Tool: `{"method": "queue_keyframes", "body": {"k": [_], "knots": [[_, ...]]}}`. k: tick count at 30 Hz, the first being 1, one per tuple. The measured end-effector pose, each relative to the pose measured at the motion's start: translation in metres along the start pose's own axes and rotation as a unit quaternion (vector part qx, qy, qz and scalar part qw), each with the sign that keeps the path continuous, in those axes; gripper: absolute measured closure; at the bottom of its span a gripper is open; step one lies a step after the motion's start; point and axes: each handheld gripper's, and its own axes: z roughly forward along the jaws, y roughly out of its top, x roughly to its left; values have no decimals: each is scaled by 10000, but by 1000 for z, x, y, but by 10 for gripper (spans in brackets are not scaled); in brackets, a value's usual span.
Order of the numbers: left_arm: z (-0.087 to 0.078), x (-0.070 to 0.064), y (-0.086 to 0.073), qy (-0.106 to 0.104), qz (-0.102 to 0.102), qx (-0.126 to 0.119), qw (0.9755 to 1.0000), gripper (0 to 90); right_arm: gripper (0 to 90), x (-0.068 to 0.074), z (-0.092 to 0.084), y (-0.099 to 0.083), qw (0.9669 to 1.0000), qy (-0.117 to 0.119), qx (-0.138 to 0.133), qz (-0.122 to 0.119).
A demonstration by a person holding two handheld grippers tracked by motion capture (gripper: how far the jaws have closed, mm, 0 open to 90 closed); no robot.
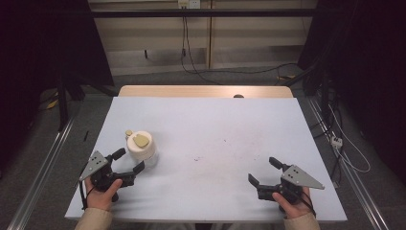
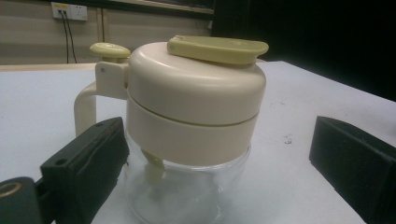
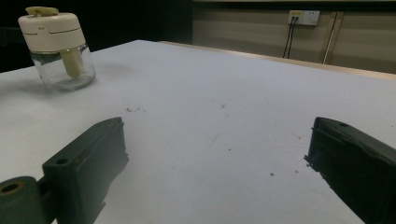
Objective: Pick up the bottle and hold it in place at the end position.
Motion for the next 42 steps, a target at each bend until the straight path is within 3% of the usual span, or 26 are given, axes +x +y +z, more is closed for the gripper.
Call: {"method": "queue_keyframes", "body": {"k": [9,23,35,42], "knots": [[2,0,0,-53,-11,39,10000,35,45,1,1,1,10000,22,31,4],[10,2,2,201,110,226,9995,31,53,3,1,2,9999,114,-11,-50],[25,8,-1,207,202,401,9988,35,55,4,2,1,9998,172,27,-76],[31,10,-1,205,93,427,9988,34,56,5,1,1,9998,161,31,-73]]}}
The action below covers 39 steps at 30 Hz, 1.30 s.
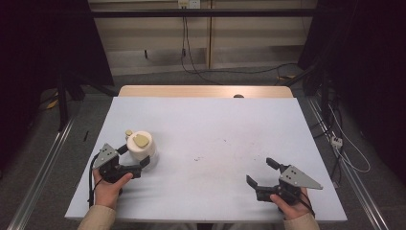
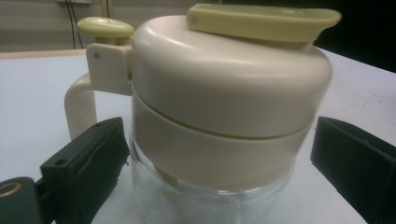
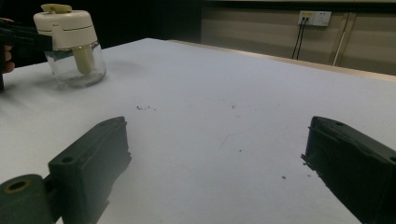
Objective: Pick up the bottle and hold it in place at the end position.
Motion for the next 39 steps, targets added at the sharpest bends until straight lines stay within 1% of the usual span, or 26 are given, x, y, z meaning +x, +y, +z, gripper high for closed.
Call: {"method": "queue_keyframes", "body": {"k": [3,5,7,11,15,17,19,20,22,23,26,27,34,35,36,39], "knots": [[2,1,0,-23,0,25,10000,33,57,0,0,0,10000,2,0,0],[6,1,1,-19,-18,-28,10000,32,57,0,0,0,10000,0,-1,-1],[9,0,1,29,9,-18,10000,32,58,0,0,0,10000,4,1,-7],[12,1,1,38,9,1,10000,28,58,0,0,0,10000,10,-11,-5],[20,0,3,64,-45,-55,10000,28,61,0,0,0,10000,7,-8,5],[23,-1,3,91,-15,-54,9999,27,61,0,-1,1,10000,-22,-37,-20],[24,-1,4,99,4,-48,9999,26,61,-1,-1,0,10000,-2,-45,1],[27,0,4,99,-32,-75,9999,27,61,-1,-1,0,10000,-5,-27,5],[27,0,4,99,-17,-64,9999,28,61,-1,-1,0,10000,35,-25,26],[30,-1,5,116,9,-104,9999,31,61,-1,-1,0,10000,47,-35,10],[32,-1,5,138,42,-83,9999,33,61,0,0,0,10000,50,-17,17],[34,-2,6,169,81,-84,9998,35,61,0,0,0,10000,47,-9,12],[36,-2,6,193,77,-118,9997,45,60,-1,0,0,10000,29,-21,25],[36,-2,7,189,87,-113,9997,49,59,-1,0,0,10000,58,-24,38],[35,-3,8,201,137,-83,9997,51,59,-1,0,0,10000,55,-21,27],[35,-3,8,205,131,-71,9997,55,58,-1,0,0,10000,64,-31,17]]}}
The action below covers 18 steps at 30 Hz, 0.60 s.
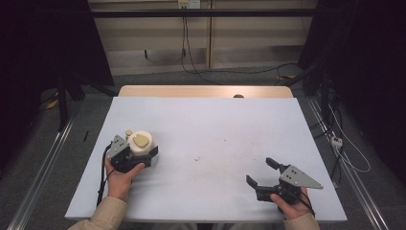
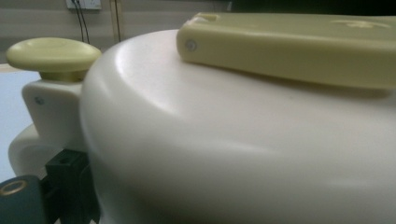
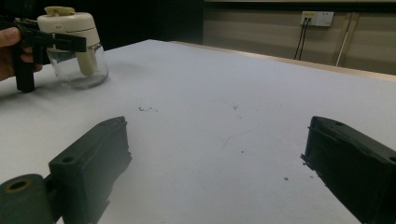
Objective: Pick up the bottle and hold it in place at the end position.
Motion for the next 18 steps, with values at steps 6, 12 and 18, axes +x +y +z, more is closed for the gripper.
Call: {"method": "queue_keyframes", "body": {"k": [6,12,18], "knots": [[1,-1,2,63,-101,-16,9999,57,57,0,0,0,10000,5,-34,-9],[1,-2,6,96,-87,-30,9999,59,57,0,0,0,10000,15,-34,-5],[2,-6,12,17,-24,-41,10000,59,55,0,0,0,10000,-5,-23,-12]]}}
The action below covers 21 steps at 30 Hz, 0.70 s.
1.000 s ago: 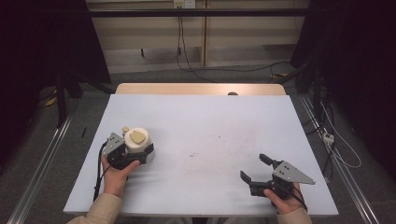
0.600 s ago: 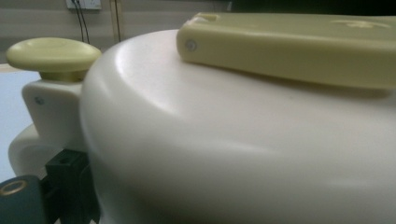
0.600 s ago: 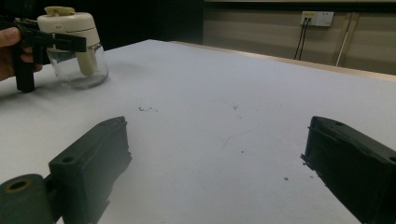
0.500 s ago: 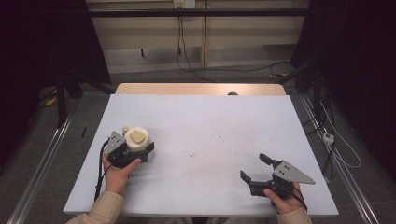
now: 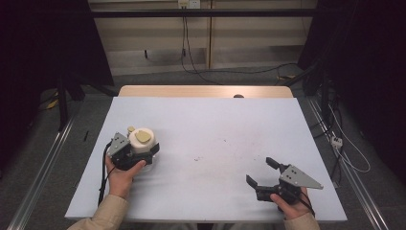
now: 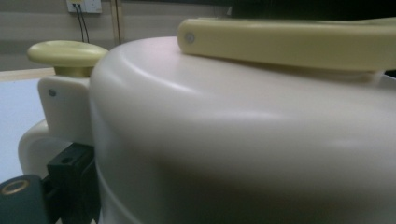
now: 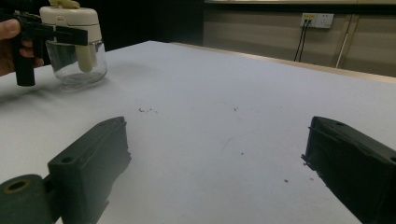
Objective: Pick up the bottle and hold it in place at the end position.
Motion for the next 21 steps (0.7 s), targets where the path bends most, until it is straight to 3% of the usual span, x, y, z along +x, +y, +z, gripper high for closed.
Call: {"method": "queue_keyframes", "body": {"k": [8,21], "knots": [[5,-8,8,-123,11,-73,9999,59,55,0,1,0,10000,-22,4,3],[21,-16,15,-234,53,23,9997,59,55,1,2,0,10000,10,-2,14]]}}
